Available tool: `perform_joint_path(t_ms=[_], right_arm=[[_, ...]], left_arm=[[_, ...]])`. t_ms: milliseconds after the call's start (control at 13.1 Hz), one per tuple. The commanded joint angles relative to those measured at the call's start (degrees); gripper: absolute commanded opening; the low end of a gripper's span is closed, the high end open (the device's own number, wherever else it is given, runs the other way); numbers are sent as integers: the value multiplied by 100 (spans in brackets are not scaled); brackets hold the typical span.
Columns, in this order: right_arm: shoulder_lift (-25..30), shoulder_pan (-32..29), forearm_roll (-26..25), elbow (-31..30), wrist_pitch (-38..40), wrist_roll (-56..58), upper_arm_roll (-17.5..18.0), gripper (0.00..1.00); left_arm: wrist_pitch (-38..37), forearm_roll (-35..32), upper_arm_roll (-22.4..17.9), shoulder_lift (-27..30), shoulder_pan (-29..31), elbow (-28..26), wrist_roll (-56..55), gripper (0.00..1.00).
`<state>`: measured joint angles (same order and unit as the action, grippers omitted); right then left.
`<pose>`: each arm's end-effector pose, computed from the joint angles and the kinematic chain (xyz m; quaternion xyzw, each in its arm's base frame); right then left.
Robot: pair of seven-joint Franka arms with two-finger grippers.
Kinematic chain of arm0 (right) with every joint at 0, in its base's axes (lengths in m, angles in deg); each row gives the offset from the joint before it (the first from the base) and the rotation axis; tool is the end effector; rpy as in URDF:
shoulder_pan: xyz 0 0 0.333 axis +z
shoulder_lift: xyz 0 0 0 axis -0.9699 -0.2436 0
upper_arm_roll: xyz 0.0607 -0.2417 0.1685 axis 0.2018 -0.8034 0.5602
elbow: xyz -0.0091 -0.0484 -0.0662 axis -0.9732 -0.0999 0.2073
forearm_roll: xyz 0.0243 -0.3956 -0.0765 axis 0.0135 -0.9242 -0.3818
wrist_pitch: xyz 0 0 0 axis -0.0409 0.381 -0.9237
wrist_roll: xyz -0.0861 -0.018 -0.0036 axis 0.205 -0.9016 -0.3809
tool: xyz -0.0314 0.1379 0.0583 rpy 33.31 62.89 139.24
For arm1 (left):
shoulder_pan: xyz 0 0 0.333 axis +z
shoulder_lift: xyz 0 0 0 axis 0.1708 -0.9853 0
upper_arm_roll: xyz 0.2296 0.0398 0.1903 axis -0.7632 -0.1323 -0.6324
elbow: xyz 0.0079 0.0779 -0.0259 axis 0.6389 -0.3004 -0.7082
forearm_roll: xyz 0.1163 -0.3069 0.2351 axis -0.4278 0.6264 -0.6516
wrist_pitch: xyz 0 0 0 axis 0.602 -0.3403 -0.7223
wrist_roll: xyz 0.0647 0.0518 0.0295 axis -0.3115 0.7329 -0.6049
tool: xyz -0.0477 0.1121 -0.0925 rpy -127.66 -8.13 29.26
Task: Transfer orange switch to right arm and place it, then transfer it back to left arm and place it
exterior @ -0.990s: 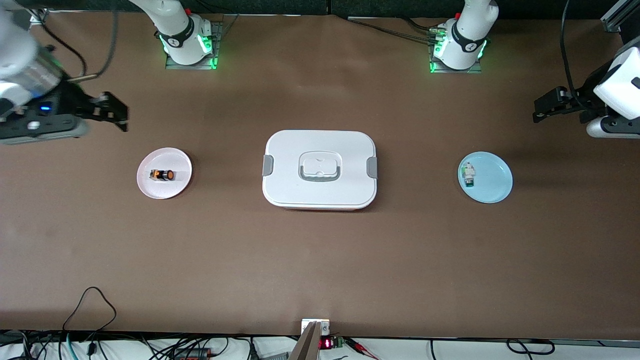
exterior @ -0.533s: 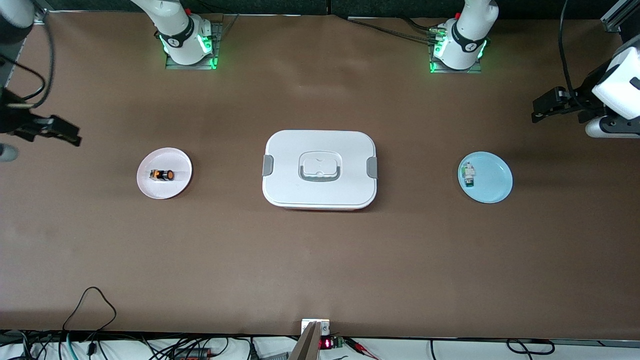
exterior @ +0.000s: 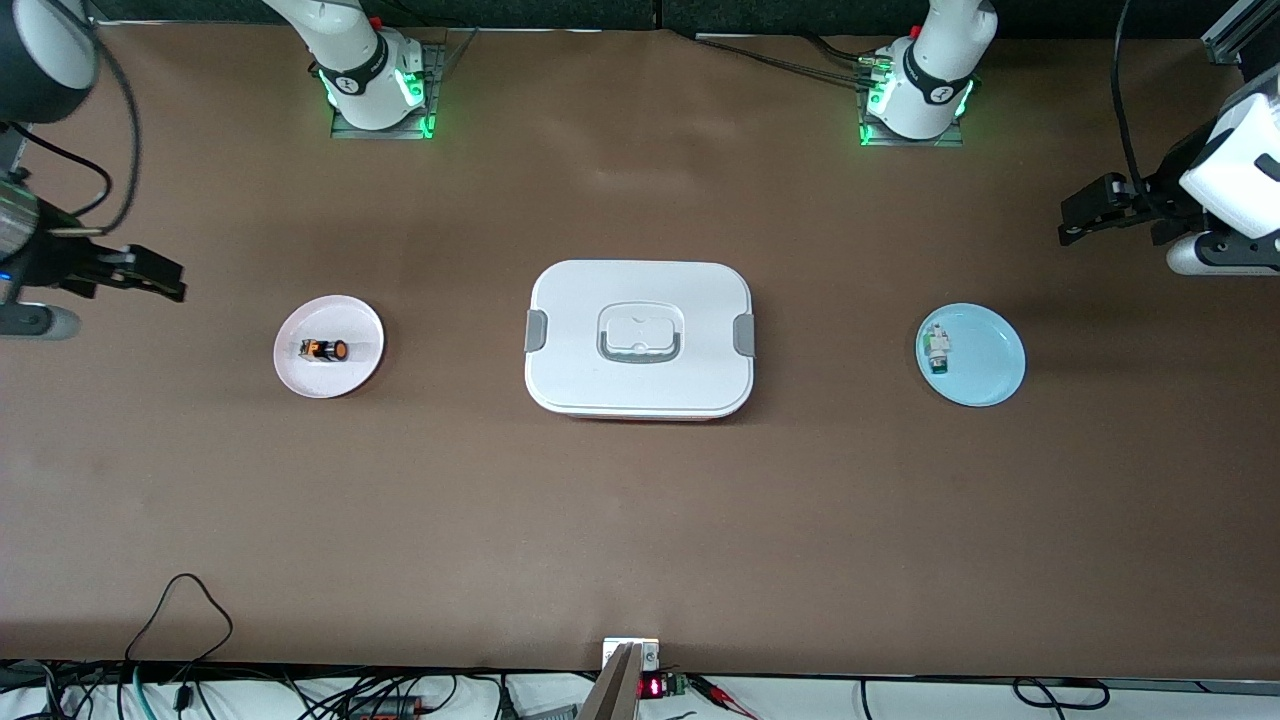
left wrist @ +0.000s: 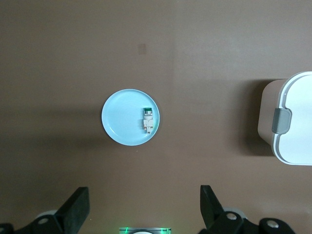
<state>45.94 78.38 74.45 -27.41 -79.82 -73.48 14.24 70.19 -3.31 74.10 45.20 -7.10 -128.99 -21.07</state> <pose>0.6105 0.0117 0.5017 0.9984 0.0064 -0.0371 0.0418 0.5682 -0.0484 0.5768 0.9986 0.0101 -0.0515 0.0007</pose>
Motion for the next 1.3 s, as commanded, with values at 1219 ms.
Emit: perform_joint_path(t_ms=[1219], right_arm=[[428, -160, 374, -653, -606, 252, -115, 100]], left_arm=[[-122, 53, 10, 56, 43, 8, -10, 100]])
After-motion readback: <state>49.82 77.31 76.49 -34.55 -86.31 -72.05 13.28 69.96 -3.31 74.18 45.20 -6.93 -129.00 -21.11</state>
